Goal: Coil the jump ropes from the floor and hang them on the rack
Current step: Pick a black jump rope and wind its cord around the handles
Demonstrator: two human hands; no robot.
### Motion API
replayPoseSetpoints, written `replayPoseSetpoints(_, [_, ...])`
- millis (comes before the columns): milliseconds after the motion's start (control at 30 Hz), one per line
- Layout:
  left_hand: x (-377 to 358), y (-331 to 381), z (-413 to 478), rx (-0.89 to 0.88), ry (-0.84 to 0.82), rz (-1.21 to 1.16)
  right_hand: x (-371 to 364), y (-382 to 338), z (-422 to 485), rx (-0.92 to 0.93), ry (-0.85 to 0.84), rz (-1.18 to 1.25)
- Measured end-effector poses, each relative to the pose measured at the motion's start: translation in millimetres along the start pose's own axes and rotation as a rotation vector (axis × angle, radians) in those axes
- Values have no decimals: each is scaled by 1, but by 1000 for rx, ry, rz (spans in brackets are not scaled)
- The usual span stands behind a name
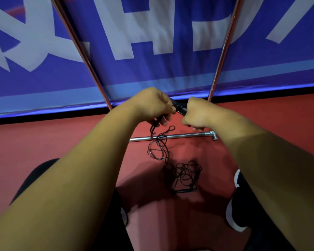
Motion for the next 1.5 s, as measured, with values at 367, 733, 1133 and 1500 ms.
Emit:
replayPoseSetpoints(367, [-6,-3,16,-66,277,699,-14,-4,-6,13,-372,-126])
replayPoseSetpoints(733, [-2,10,1,-83,6,548,-14,6,-1,-36,-311,159])
replayPoseSetpoints(1133, [1,0,-7,76,-170,-20,-7,-1,9,34,-37,794])
replayPoseSetpoints(1500, [-1,2,-2,154,147,278,0,-16,1,115,125,951])
Point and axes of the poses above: each hand's wrist, its own z-axis towards the middle knuckle, its own x-axis out of the back of the hand, y = z × x, the point moved 1 cm from there along z, towards the middle knuckle, and after that the axes turned 10 degrees about -y, right-handed, at the moved point
